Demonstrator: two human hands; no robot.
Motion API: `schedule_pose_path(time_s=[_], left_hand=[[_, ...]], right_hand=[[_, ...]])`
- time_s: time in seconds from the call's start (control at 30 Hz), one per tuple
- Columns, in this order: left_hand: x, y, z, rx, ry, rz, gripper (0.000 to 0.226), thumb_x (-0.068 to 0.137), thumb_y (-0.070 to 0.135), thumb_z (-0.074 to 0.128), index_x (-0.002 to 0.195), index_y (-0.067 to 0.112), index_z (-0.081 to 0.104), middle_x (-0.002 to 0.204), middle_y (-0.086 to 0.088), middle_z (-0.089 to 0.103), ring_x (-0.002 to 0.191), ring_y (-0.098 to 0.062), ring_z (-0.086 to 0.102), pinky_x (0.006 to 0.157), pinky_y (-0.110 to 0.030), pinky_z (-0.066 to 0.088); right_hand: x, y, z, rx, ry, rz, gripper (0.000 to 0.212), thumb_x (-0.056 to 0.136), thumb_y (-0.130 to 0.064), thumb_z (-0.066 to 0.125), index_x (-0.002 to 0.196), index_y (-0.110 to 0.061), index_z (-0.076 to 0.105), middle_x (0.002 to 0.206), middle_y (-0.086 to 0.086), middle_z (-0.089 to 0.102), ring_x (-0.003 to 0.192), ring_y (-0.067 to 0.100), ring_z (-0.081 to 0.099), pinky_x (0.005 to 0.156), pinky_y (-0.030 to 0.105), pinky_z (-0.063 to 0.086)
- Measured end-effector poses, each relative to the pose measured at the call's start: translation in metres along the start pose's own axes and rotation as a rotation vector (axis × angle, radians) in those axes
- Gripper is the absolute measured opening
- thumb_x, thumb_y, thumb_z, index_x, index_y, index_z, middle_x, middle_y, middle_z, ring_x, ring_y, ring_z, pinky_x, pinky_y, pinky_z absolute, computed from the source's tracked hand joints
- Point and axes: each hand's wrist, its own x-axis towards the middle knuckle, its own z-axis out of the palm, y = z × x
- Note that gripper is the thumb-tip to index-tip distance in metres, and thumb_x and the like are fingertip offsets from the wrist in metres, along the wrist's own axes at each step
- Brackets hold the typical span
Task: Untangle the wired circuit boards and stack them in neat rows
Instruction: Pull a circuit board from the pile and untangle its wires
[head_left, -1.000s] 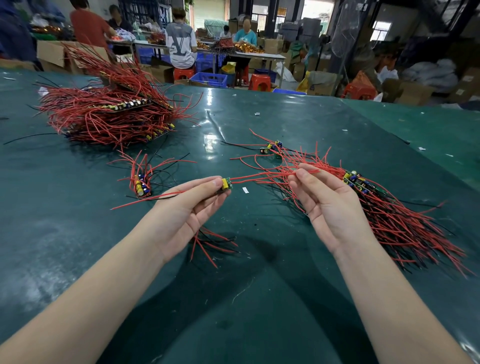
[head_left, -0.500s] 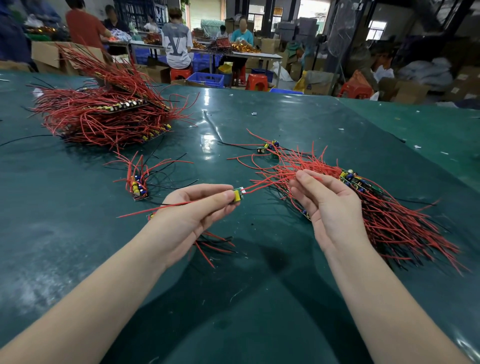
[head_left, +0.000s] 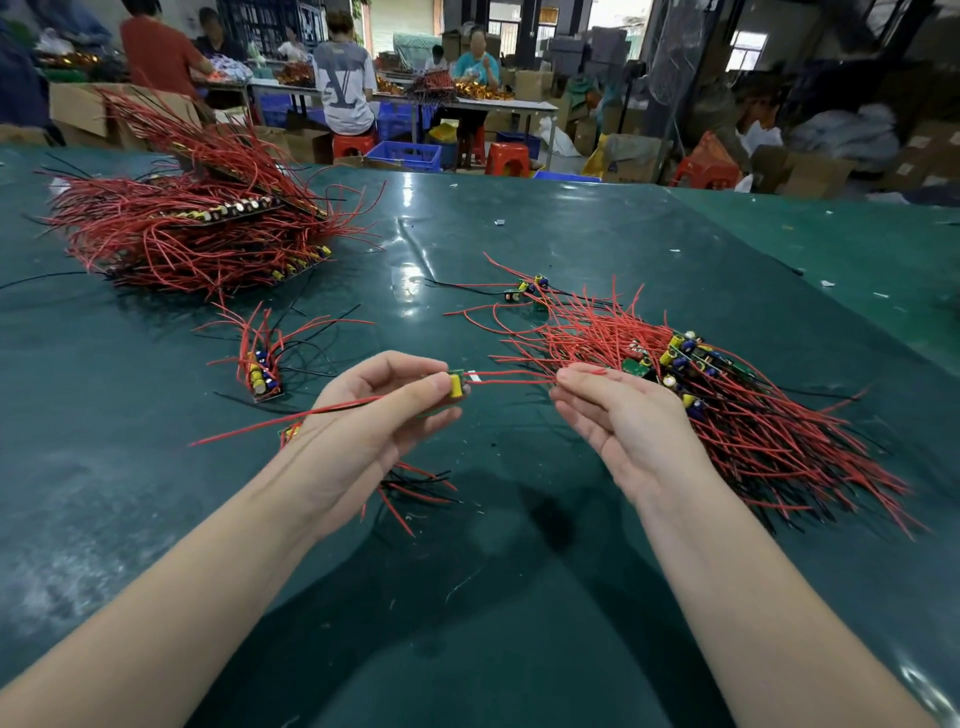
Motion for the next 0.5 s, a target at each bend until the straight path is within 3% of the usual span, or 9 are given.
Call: schedule_pose_path(time_s=[0.13,0.27,0.5], left_hand=[[0.0038,0.0022,-0.0028,-0.143,0.03,-0.079,0.01,0.078,0.008,0.059,0.086,0.002,0.059,0.091,-0.016,0.072,0.09,-0.023,0.071,0.073,-0.023,0.057],[0.0029,0.004,-0.0025,-0.275,-0.051,-0.143,0.008,0.085,0.007,0.052,0.089,0.0,0.053,0.112,-0.028,0.066,0.105,-0.034,0.067,0.077,-0.029,0.058],[0.0051,0.0033,-0.0018,-0.263,-0.09,-0.175,0.02,0.085,0.014,0.053,0.095,-0.004,0.054,0.109,-0.024,0.069,0.101,-0.031,0.069,0.074,-0.027,0.058]], right_hand=[[-0.0014,-0.0016,0.0045,0.226,-0.105,0.045,0.009,0.084,0.007,0.063,0.082,-0.002,0.064,0.069,0.01,0.071,0.067,0.018,0.073,0.057,0.019,0.055],[-0.0044,-0.0017,0.0094,0.344,-0.179,0.094,0.012,0.088,0.01,0.055,0.083,-0.001,0.057,0.064,0.01,0.07,0.065,0.02,0.073,0.057,0.022,0.056],[-0.0075,-0.0027,0.0101,0.431,-0.281,0.17,0.018,0.089,0.013,0.048,0.086,-0.004,0.052,0.078,0.023,0.071,0.079,0.032,0.074,0.061,0.034,0.06]])
